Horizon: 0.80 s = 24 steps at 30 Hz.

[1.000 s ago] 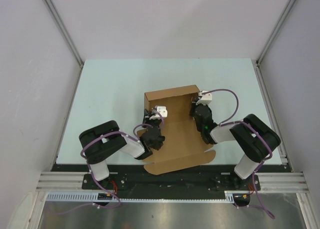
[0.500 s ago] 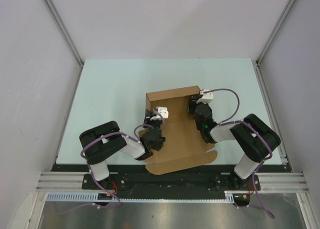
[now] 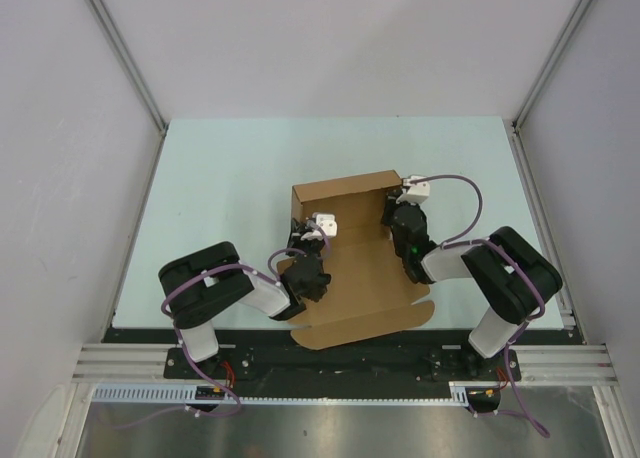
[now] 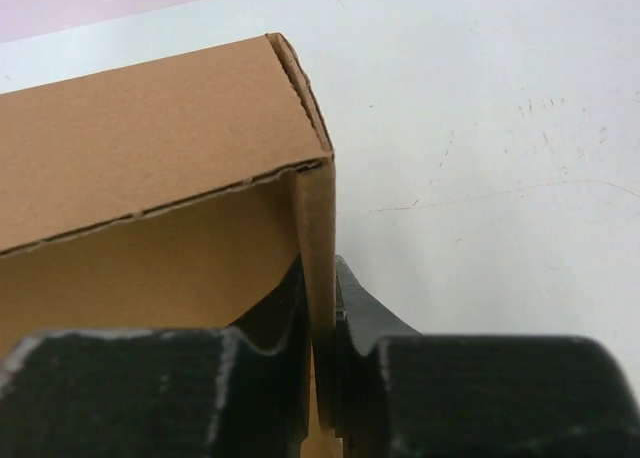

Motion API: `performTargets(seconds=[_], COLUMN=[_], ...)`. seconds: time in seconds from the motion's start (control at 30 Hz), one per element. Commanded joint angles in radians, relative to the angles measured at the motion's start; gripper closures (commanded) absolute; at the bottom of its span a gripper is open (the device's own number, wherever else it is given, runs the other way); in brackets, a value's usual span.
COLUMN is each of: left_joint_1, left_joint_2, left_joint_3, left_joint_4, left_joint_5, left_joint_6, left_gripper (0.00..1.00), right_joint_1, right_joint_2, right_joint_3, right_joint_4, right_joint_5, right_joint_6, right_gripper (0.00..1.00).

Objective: Fold the paper box

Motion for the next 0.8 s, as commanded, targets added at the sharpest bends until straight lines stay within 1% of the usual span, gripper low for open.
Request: performTargets(seconds=[0.0, 0.1, 0.23, 0.33, 0.37, 0.47, 0.6, 0.77], left_joint_1=[-0.020, -0.022, -0.022, -0.022, -0.022, -0.022, -0.022, -0.022], left_joint_2=[-0.008, -0.007, -0.002, 0.003, 0.003, 0.004, 0.003, 0.001], left_joint_3=[0.007, 0.008, 0.010, 0.015, 0.016, 0.015, 0.015, 0.012], left_joint_4=[0.370, 0.370, 0.370, 0.370, 0.370, 0.370, 0.370, 0.370], left_joint_5=[0.009, 0.013, 0.015, 0.013, 0.015, 0.015, 0.012, 0.006], left_joint_6=[0.075, 0.081, 0.081, 0.081, 0.079, 0.079, 0.079, 0.078], left_gripper=[1.00, 1.00, 1.00, 1.00, 1.00, 1.00, 1.00, 1.00], right_joint_1=[-0.015, -0.016, -0.005, -0.012, -0.012, -0.012, -0.012, -0.007], right_joint_2=[-0.022, -0.019, -0.019, -0.024, -0.033, -0.038, -0.044, -0.038], right_joint_3=[0.043, 0.043, 0.045, 0.045, 0.045, 0.045, 0.043, 0.042], right_joint_4=[0.088, 0.092, 0.077, 0.043, 0.019, -0.023, -0.060, -0.092], right_joint_5=[0.028, 0.031, 0.072, 0.077, 0.076, 0.076, 0.066, 0.051], right_joint_6=[0.036, 0.029, 0.001, 0.022, 0.030, 0.045, 0.061, 0.065], right_gripper=[0.99, 1.00, 1.00, 1.00, 0.85, 0.64, 0.56, 0.55])
